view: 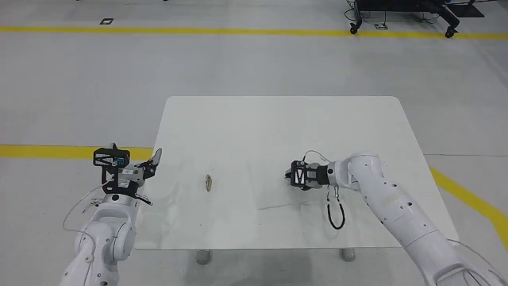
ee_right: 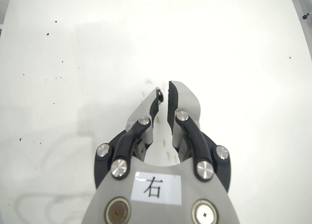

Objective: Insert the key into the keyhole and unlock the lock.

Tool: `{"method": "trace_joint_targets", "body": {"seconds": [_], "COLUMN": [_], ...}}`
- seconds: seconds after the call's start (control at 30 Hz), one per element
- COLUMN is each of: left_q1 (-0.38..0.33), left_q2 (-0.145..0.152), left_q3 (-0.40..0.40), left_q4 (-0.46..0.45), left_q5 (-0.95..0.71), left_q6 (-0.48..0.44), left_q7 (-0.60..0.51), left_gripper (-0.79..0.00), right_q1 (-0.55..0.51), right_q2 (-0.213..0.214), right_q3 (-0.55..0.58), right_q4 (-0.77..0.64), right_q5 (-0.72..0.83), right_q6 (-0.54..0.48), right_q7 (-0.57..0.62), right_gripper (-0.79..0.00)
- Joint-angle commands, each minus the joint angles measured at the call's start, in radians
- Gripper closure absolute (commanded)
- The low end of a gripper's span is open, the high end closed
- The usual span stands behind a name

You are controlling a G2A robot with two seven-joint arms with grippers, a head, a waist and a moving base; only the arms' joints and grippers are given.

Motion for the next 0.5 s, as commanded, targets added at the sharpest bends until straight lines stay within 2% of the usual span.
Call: {"method": "trace_joint_targets", "body": {"seconds": [0.0,0.3,0.47], "left_q1": [0.000,0.000,0.000], "left_q2": [0.000,0.000,0.000], "left_q3": [0.000,0.000,0.000], "left_q4": [0.000,0.000,0.000], "left_q5": [0.000,0.000,0.000], "left_q6": [0.000,0.000,0.000], "left_q7": [0.000,0.000,0.000], "left_gripper": [-0.785,-0.785,-0.785], "right_q1": [0.009,0.033,0.005], "right_q2": [0.000,0.007,0.016], "right_q3": [0.004,0.069,0.116], "right_q4": [0.015,0.100,0.118], "right_q5": [0.016,0.152,0.276], "right_q6": [0.000,0.009,-0.028], "right_q7": [-0.013,-0.068,-0.193], "right_gripper": [0.000,0.000,0.000]}}
